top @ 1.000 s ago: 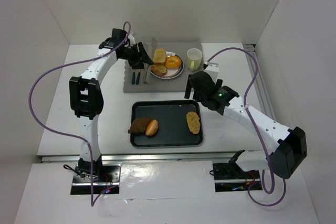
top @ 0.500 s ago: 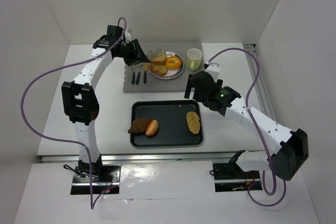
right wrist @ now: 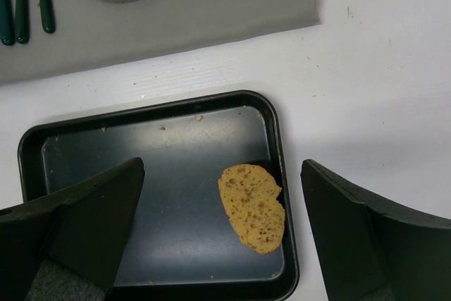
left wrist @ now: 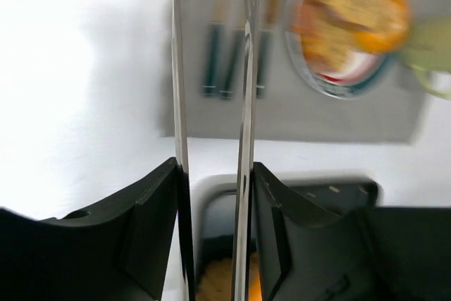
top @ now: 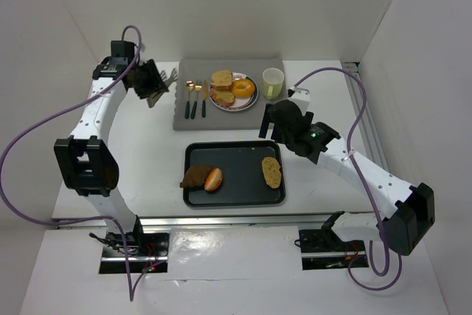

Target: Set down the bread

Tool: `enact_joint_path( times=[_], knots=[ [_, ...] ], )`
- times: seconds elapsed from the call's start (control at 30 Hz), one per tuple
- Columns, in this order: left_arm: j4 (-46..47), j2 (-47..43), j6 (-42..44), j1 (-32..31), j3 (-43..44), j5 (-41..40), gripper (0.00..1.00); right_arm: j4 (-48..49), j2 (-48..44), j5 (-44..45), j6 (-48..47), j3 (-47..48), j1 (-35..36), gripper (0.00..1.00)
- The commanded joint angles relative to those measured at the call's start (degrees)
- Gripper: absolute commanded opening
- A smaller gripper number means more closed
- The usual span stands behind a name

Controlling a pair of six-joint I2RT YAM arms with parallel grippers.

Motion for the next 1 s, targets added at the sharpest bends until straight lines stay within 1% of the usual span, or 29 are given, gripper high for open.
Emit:
enact_joint_path(
  times=[0.0,0.03,0.1,0.13,0.2,0.23,0.27,0.3,0.33,0.37,0.4,0.47,0.5,0.6,0.7,0.73,0.77,0.87,0.93,0.97],
  knots=[
    [0.65,-3.23,4.64,2.36,-4.77,-11.36,0.54,2.98,-0.61,-0.27,-0.56,0.06,-0.35,0.99],
    [2.57,-3.84,4.65,3.06,-6.09,-15.47,0.53,3.50,-0.60,-0.97,-0.56,0.06,-0.35,0.99],
    [4.60,-3.06,4.65,3.67,-9.26,-18.93,0.51,4.12,0.62,-1.67,-1.08,0.06,-0.35,0.99],
    [5.39,-2.36,4.65,4.20,-9.87,-19.73,0.51,4.91,0.63,-1.68,-1.61,0.06,-0.35,0.99],
    [6.89,0.01,4.12,4.73,-10.50,-19.73,0.55,4.91,1.94,-2.30,-1.61,0.67,-0.35,0.99],
    [6.89,3.15,4.12,4.73,-10.50,-20.34,0.55,4.91,1.95,-2.30,-1.61,0.68,-0.35,0.99],
    [6.89,4.66,4.12,5.26,-9.80,-20.35,0.58,4.91,1.95,-2.30,-1.61,0.68,-0.35,0.99],
    [6.89,6.25,4.12,5.26,-8.83,-20.35,0.59,4.91,1.95,-2.30,-2.13,0.68,-0.35,0.99],
    [6.02,7.65,4.12,5.87,-8.30,-21.04,0.61,5.44,1.95,-2.30,-2.14,0.68,-0.35,0.99],
    [5.41,9.67,4.12,5.88,-8.30,-21.75,0.78,5.44,1.95,-2.30,-2.14,0.68,-0.35,0.99],
    [3.92,10.39,4.12,5.88,-6.99,-22.54,0.86,5.44,1.95,-2.30,-2.14,0.68,-0.35,0.99],
    [2.59,10.39,3.60,5.88,-6.28,-23.07,0.98,4.92,2.47,-1.77,-2.14,0.68,-0.35,0.99],
    [2.59,9.61,3.60,5.88,-6.28,-23.07,1.00,4.91,2.48,-1.77,-2.14,0.68,-0.35,0.99],
    [2.06,6.45,3.60,5.88,-6.28,-20.79,1.00,4.22,3.96,-1.77,-2.14,1.37,-0.35,0.99],
    [2.06,0.48,3.60,5.35,-5.75,-19.65,1.00,2.20,7.12,-1.24,-2.14,3.75,-0.35,0.99],
    [1.54,-1.28,3.08,4.31,-7.23,-19.65,1.00,1.58,8.09,-1.24,-2.14,4.45,-0.35,0.99],
    [1.53,-5.04,3.07,2.82,-7.94,-20.17,1.00,1.05,9.84,-1.24,-1.62,5.76,-0.35,0.99],
    [1.53,-10.33,4.21,-0.35,-11.36,-20.17,1.00,-0.35,12.14,-0.71,-1.61,6.83,-0.35,0.99],
    [1.53,-15.61,4.21,-3.60,-14.08,-14.31,1.00,-0.36,13.37,-0.71,-1.09,7.53,-0.35,0.99],
    [3.01,-17.28,4.21,-5.88,-17.58,-11.85,1.00,-0.36,13.37,-0.71,-1.09,8.05,-0.35,0.99]
  ],
)
